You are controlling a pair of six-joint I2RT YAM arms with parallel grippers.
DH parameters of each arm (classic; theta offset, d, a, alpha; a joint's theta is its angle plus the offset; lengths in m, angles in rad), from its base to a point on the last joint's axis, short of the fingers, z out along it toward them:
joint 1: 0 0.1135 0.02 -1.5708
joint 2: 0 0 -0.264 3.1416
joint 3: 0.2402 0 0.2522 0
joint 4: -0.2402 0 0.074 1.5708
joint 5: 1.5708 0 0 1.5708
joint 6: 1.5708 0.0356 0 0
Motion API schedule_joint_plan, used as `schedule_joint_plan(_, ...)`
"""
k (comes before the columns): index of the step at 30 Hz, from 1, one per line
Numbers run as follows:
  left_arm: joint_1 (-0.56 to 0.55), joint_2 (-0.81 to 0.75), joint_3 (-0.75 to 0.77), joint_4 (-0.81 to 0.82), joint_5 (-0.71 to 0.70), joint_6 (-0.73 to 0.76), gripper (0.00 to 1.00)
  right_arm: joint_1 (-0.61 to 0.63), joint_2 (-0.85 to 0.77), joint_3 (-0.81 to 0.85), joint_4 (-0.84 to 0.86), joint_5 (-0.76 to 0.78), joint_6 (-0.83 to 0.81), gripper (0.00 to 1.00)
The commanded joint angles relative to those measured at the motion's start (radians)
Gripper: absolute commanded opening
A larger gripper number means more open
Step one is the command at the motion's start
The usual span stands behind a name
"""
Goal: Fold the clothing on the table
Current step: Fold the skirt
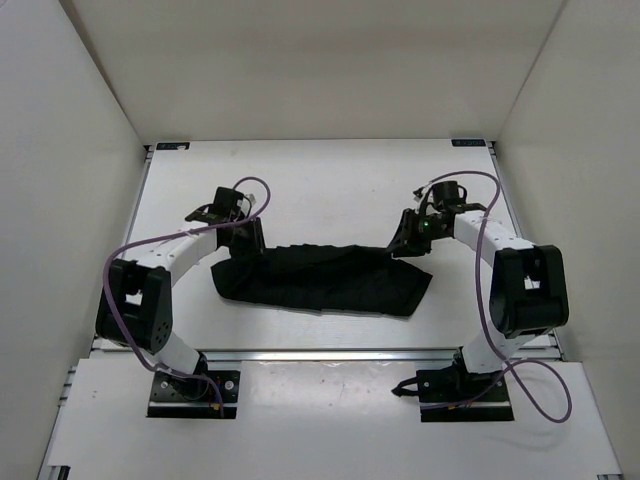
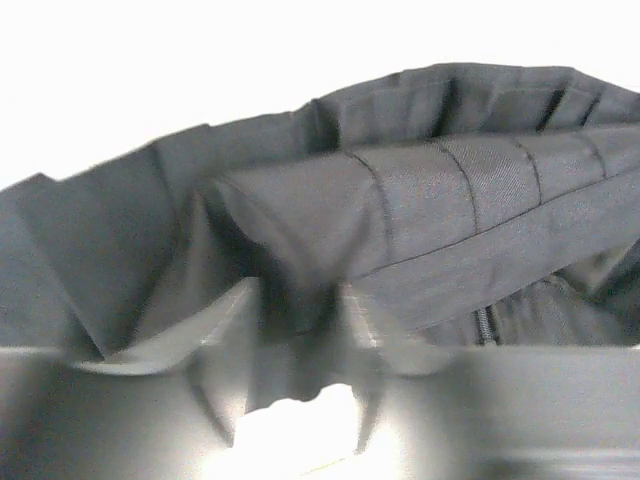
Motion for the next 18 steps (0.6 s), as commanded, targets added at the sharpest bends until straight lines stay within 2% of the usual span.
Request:
schedule_joint_plan(1, 0.021, 0.006, 0.088, 0.006, -0.024, 0.034, 0.51, -0.051, -0.048, 0.025, 0.070, -0.005, -0.011, 0.28)
schedule_joint_plan(3, 0.013, 0.005, 0.129, -0.013, -0.053, 0.049, 0.69, -0.067, -0.082, 0.028, 0.110, -0.005, -0.008, 0.36)
schedule_joint_plan(4, 0.010, -0.003, 0.158, -0.017, -0.070, 0.055, 0.81, -0.074, -0.108, 0.023, 0.125, -0.016, -0.002, 0.42)
schedule_joint_plan(6, 0.006, -0.018, 0.183, -0.011, -0.101, 0.071, 0.96, -0.076, -0.152, 0.013, 0.166, -0.016, 0.021, 0.54)
schedule_joint_plan(8, -0.004, -0.048, 0.202, -0.016, -0.132, 0.077, 0.99, -0.077, -0.191, -0.010, 0.171, 0.002, 0.012, 0.58)
schedule_joint_plan(10, -0.007, -0.095, 0.185, -0.013, -0.142, 0.072, 0.97, -0.065, -0.214, -0.036, 0.156, 0.011, 0.004, 0.56)
schedule_joint_plan(11, -0.016, -0.121, 0.161, 0.002, -0.130, 0.068, 0.89, -0.062, -0.228, -0.058, 0.150, 0.010, 0.001, 0.50)
schedule_joint_plan(12, -0.028, -0.139, 0.150, 0.025, -0.126, 0.058, 0.76, -0.059, -0.238, -0.079, 0.144, 0.008, 0.004, 0.46)
schedule_joint_plan(13, -0.040, -0.173, 0.116, 0.051, -0.119, 0.039, 0.48, -0.044, -0.243, -0.099, 0.140, 0.010, 0.005, 0.33)
schedule_joint_plan(14, -0.065, -0.198, 0.081, 0.067, -0.125, 0.029, 0.32, -0.019, -0.245, -0.107, 0.146, 0.019, 0.007, 0.06)
schedule_joint_plan(15, -0.092, -0.207, 0.053, 0.094, -0.124, 0.002, 0.12, -0.008, -0.243, -0.125, 0.159, 0.028, 0.024, 0.00)
schedule_joint_plan(17, -0.121, -0.219, -0.010, 0.159, -0.071, -0.031, 0.00, 0.045, -0.229, -0.151, 0.192, 0.007, 0.038, 0.00)
schedule_joint_plan(18, -0.140, -0.207, -0.045, 0.198, -0.044, -0.060, 0.00, 0.071, -0.214, -0.155, 0.212, 0.008, 0.053, 0.00)
